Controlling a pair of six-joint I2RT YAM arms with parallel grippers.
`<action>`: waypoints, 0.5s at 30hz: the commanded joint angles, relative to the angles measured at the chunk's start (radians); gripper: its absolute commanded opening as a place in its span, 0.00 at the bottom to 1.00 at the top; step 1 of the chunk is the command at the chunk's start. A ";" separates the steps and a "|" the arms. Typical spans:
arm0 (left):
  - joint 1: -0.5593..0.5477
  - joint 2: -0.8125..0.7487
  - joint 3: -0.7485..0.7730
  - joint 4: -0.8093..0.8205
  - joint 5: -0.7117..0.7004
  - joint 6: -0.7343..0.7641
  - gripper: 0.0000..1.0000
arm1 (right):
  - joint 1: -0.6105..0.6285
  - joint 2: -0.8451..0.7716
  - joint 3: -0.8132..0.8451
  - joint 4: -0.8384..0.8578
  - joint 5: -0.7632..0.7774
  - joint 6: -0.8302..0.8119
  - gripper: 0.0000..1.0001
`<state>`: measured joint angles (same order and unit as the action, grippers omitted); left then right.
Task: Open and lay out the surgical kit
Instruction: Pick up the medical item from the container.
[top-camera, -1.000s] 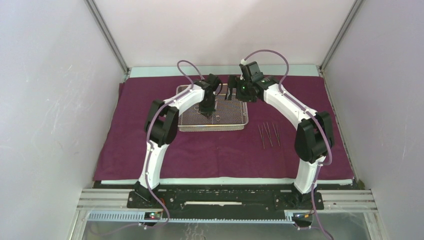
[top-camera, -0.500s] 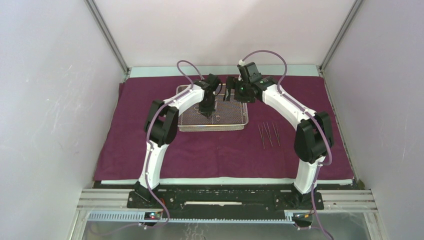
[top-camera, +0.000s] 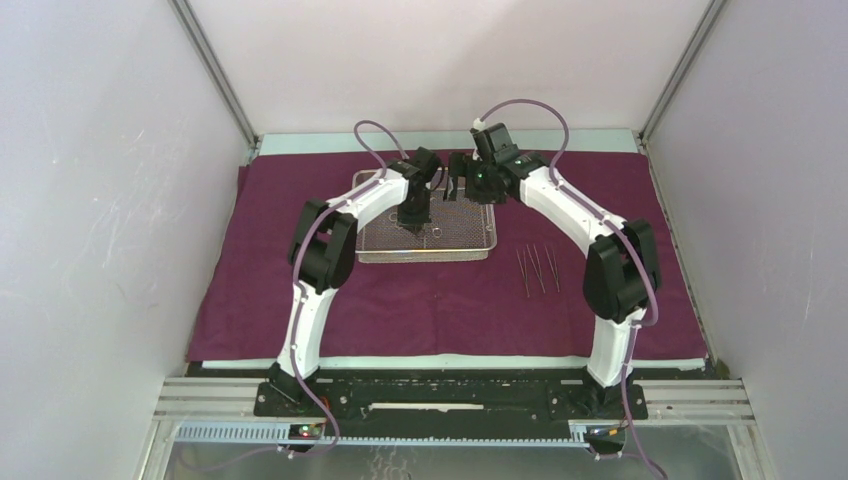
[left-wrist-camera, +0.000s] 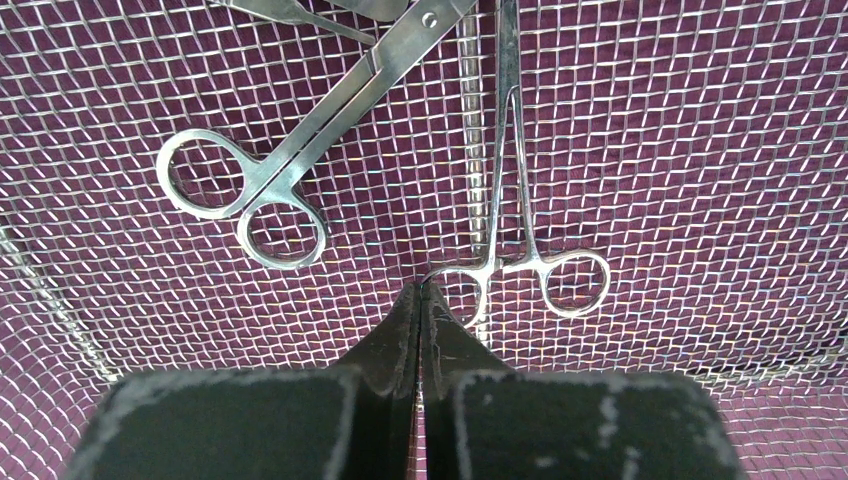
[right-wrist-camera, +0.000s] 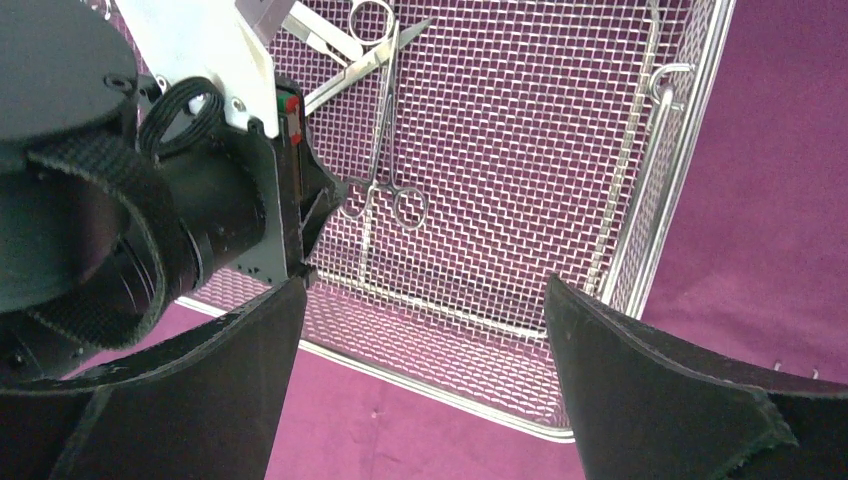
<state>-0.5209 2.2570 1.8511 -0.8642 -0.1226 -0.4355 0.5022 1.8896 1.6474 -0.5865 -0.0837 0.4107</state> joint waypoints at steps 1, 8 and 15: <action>0.007 -0.007 0.026 -0.024 0.051 0.014 0.00 | 0.015 0.047 0.079 -0.002 0.021 0.005 0.98; 0.015 -0.030 0.006 0.028 0.175 -0.029 0.00 | 0.024 0.123 0.158 -0.028 0.018 -0.012 0.97; 0.040 -0.070 -0.047 0.071 0.239 -0.044 0.00 | 0.024 0.218 0.221 -0.058 -0.022 -0.016 0.85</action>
<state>-0.4820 2.2509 1.8381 -0.8425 0.0235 -0.4492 0.5156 2.0586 1.7977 -0.6186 -0.0822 0.4053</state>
